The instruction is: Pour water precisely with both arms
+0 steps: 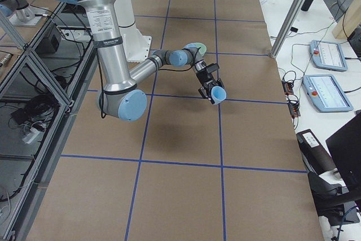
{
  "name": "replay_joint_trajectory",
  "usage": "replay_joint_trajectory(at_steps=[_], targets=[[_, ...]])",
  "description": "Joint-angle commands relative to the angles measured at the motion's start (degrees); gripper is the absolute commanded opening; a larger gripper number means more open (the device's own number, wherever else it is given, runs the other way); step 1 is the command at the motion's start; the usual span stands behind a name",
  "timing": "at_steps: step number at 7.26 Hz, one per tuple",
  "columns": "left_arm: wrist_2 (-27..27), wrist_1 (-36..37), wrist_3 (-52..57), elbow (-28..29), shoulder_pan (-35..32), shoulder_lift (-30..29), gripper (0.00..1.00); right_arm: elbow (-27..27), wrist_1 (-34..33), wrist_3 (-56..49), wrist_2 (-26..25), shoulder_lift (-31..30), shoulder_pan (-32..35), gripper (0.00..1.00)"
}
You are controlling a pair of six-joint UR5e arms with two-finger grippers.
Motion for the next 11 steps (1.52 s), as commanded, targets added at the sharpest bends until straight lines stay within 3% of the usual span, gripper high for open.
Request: replay_joint_trajectory(at_steps=[1,2,4,6,11], targets=[[-0.17,0.00,0.00,0.06,0.00,0.03,1.00,-3.66,-0.03,2.20,-2.75,-2.71,-2.53,0.09],[-0.17,0.00,0.00,0.06,0.00,0.03,1.00,-6.03,0.05,2.47,-3.37,-3.50,-3.76,0.14],[-0.17,0.00,0.00,0.06,0.00,0.03,1.00,-7.98,-0.03,6.05,-4.51,-3.07,-5.78,0.40],[-0.17,0.00,0.00,0.06,0.00,0.03,1.00,-9.04,-0.21,8.09,-5.58,-2.99,-6.32,0.98],[-0.17,0.00,0.00,0.06,0.09,-0.06,1.00,-8.08,-0.82,9.14,-7.95,-2.81,-6.14,0.99]])
